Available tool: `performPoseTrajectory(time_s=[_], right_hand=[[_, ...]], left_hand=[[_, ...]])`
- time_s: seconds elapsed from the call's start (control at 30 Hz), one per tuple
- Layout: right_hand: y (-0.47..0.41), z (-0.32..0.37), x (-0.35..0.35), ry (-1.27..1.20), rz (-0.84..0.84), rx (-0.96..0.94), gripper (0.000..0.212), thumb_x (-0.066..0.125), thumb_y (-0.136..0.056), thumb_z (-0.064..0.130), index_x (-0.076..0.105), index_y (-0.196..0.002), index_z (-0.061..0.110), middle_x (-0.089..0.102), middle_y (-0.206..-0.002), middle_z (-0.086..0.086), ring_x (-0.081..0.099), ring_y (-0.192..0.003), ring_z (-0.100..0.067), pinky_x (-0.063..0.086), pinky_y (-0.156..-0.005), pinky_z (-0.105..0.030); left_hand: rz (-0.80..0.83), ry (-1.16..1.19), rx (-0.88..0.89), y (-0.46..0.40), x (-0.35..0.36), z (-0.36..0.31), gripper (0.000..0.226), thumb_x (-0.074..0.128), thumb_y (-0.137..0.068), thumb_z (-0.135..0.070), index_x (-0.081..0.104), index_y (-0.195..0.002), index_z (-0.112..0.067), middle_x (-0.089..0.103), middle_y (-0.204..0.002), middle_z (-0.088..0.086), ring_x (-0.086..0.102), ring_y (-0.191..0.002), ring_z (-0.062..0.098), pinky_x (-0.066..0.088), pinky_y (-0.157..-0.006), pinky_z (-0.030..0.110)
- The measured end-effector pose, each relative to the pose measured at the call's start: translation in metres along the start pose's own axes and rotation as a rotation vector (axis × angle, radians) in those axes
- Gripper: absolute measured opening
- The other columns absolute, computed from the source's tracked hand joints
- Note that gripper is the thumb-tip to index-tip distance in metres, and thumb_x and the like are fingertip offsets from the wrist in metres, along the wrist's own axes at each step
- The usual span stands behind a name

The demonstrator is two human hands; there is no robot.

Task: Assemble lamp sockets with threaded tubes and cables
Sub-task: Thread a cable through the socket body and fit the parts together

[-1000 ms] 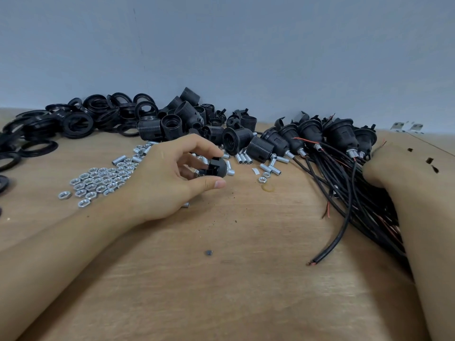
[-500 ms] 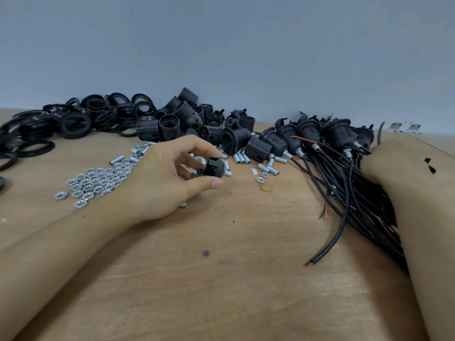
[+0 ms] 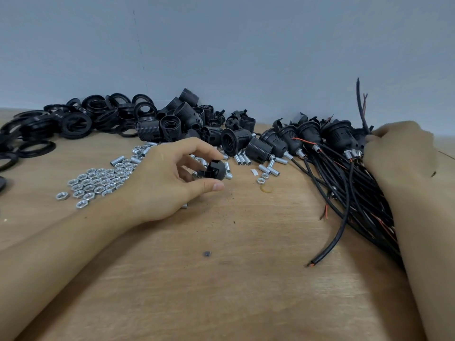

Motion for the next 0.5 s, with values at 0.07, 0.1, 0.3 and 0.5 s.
performPoseTrajectory(time_s=[0.07, 0.1, 0.3, 0.5], right_hand=[[0.001, 0.007, -0.001, -0.074, -0.013, -0.084, 0.018, 0.061, -0.091, 0.016, 0.075, -0.101, 0.012, 0.069, -0.092, -0.022, 0.059, -0.086, -0.037, 0.044, -0.074, -0.036], [0.003, 0.012, 0.001, -0.103, 0.003, -0.155, 0.02, 0.061, -0.092, 0.019, 0.075, -0.104, 0.013, 0.071, -0.096, -0.021, 0.061, -0.09, -0.037, 0.045, -0.077, -0.036], [0.018, 0.042, 0.001, -0.265, -0.064, -0.505, 0.022, 0.056, -0.097, 0.019, 0.071, -0.109, 0.01, 0.068, -0.102, -0.013, 0.055, -0.099, -0.028, 0.035, -0.082, -0.028], [0.049, 0.069, 0.001, -0.429, -0.028, -0.715, 0.014, 0.056, -0.096, 0.013, 0.067, -0.104, 0.01, 0.058, -0.088, 0.002, 0.046, -0.09, -0.016, 0.025, -0.071, -0.021]], left_hand=[[-0.002, -0.005, 0.0, 0.0, 0.0, 0.0, 0.036, 0.082, -0.065, -0.039, 0.069, -0.098, -0.041, 0.07, -0.107, -0.013, 0.068, -0.09, 0.014, 0.058, -0.073, 0.029], [-0.002, -0.005, -0.001, 0.0, 0.0, 0.0, 0.035, 0.082, -0.065, -0.04, 0.069, -0.097, -0.042, 0.07, -0.107, -0.012, 0.068, -0.089, 0.016, 0.058, -0.074, 0.031], [-0.034, 0.075, -0.016, -0.001, 0.0, 0.001, 0.038, 0.084, -0.064, -0.037, 0.069, -0.098, -0.034, 0.072, -0.102, -0.01, 0.069, -0.093, 0.015, 0.059, -0.079, 0.028], [-0.109, 0.143, -0.05, -0.001, -0.001, 0.0, 0.042, 0.086, -0.061, -0.033, 0.06, -0.094, -0.026, 0.07, -0.103, 0.0, 0.071, -0.086, 0.018, 0.059, -0.078, 0.029]])
Point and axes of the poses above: each hand's wrist, its own y-axis away from the middle knuckle, its own x-axis out of the palm, z = x × y, the point moved 2 cm from there along -y, towards the middle knuckle
